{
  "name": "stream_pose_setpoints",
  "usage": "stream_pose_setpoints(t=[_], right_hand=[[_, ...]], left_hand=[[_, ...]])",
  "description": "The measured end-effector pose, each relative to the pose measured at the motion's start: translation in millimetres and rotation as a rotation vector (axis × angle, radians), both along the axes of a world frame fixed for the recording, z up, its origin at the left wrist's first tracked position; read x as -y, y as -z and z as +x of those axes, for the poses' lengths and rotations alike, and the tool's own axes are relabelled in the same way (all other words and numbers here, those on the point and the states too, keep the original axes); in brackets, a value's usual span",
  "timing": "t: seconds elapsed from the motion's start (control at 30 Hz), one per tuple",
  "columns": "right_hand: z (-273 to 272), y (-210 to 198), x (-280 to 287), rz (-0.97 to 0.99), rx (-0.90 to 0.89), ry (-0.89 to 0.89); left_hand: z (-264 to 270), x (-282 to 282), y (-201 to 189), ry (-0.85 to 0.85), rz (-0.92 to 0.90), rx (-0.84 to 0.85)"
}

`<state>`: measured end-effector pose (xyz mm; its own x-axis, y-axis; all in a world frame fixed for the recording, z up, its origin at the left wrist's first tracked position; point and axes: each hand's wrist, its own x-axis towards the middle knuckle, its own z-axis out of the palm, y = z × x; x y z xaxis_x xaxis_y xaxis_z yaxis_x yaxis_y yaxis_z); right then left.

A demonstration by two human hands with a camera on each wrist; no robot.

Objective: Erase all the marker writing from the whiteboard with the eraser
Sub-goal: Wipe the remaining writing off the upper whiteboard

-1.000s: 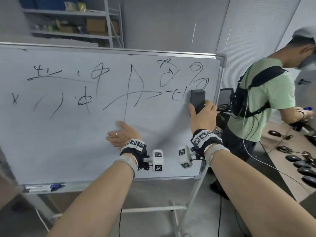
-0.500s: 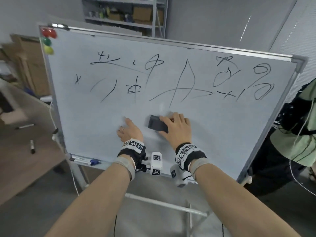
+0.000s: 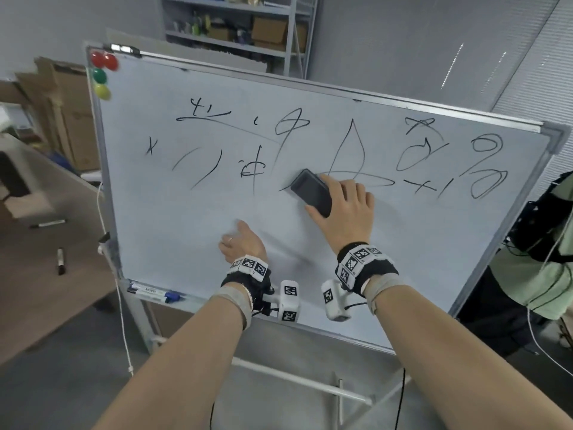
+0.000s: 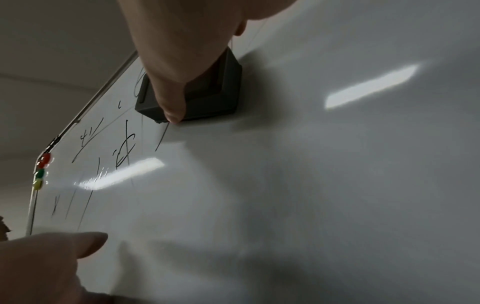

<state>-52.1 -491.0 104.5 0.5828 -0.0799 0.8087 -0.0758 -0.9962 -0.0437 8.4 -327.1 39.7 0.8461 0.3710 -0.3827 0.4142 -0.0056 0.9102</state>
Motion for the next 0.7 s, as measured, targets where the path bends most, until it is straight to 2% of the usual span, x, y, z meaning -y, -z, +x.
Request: stream_pose_setpoints(t=[0.17,0.33,0.53,0.7], right_hand=[[19,0,-20,0.006,0.053,-0.12],[51,5,-54,-0.033,0.034,-0.269],[74,26,-104,-0.065,-0.031,-0.349],[107,26,-141,-0.092,-0.066,-0.359]], left_hand=[[6,-18,-2,-0.026,0.057,0.011],[16,-55,-17,-0.175,0.048,0.056],[38,-120,-11,-0.252,0.115,0.053],[80,-168,-15,-0.3,0.168,0.082]])
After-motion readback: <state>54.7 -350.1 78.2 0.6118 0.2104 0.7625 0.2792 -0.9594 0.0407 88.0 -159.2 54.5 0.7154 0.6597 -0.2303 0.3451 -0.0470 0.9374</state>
